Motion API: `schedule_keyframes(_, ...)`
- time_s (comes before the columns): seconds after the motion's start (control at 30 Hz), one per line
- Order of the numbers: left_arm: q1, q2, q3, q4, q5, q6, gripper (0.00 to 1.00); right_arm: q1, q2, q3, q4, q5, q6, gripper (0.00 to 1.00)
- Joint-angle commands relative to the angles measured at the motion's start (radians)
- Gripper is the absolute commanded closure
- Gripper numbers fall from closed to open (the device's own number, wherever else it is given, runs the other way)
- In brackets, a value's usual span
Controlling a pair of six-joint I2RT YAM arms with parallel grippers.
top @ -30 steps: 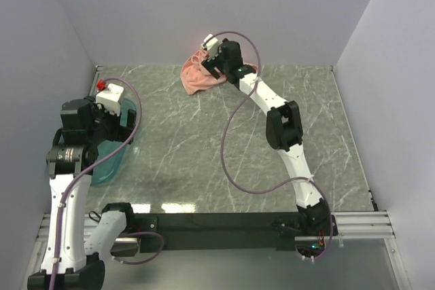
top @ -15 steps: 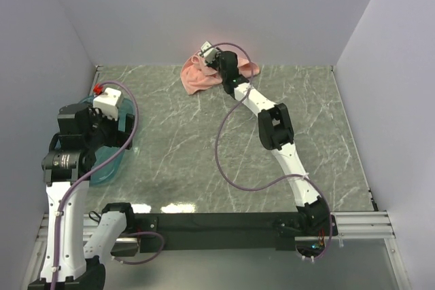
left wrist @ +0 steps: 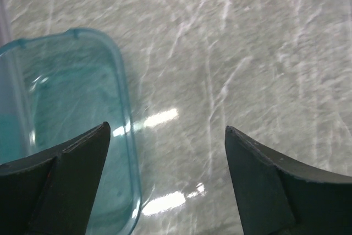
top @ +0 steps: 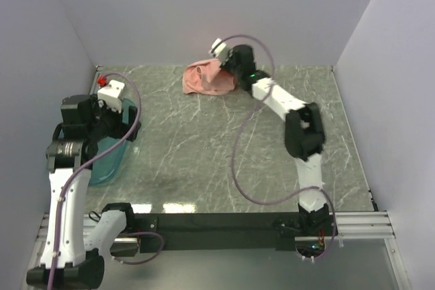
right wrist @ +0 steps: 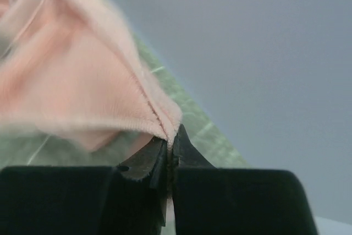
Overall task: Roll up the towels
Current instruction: Grab a towel with the right arm, then move the towel to the center of the board, then flatten the towel
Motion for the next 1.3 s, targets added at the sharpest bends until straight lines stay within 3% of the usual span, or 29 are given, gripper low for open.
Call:
schedule_keyframes(0.0,0.001,0.081,-0.001,0.119,0.161,-0.040,0.15,-0.009,-0.339,-0.115,-0.174,-0.092,0.055,1.00)
schedule_keyframes(0.2,-0.024,0.273,0.022,0.203,0.262,-0.131,0.31,-0.014,-0.676,-0.374,-0.507,-0.166,0.089,1.00)
schedule_keyframes(0.3,-0.082,0.354,0.005,0.243,0.303,-0.174,0.37,-0.035,-0.846,-0.555,-0.581,-0.154,0.118,1.00)
schedule_keyframes(0.5,-0.248,0.533,-0.022,0.306,0.276,-0.249,0.40,-0.094,-0.997,-0.761,-0.678,-0.126,0.139,1.00)
schedule_keyframes(0.67,-0.341,0.647,-0.030,0.394,0.250,-0.327,0.33,-0.179,-1.054,-0.858,-0.719,-0.149,0.135,1.00)
schedule_keyframes(0.9,-0.418,0.882,0.040,0.573,0.190,-0.454,0.33,-0.250,-1.047,-0.902,-0.764,-0.169,0.124,1.00)
schedule_keyframes(1.13,-0.436,1.117,0.211,0.552,0.179,-0.494,0.36,-0.302,-0.998,-0.841,-0.779,-0.167,0.106,1.00)
schedule_keyframes(1.17,-0.438,1.141,0.225,0.555,0.187,-0.503,0.39,-0.308,-0.991,-0.832,-0.779,-0.167,0.098,1.00)
schedule_keyframes(1.23,-0.441,1.164,0.258,0.555,0.216,-0.513,0.58,-0.316,-0.967,-0.800,-0.775,-0.170,0.090,1.00)
schedule_keyframes(1.27,-0.441,1.189,0.290,0.530,0.228,-0.513,0.73,-0.321,-0.946,-0.787,-0.773,-0.172,0.084,1.00)
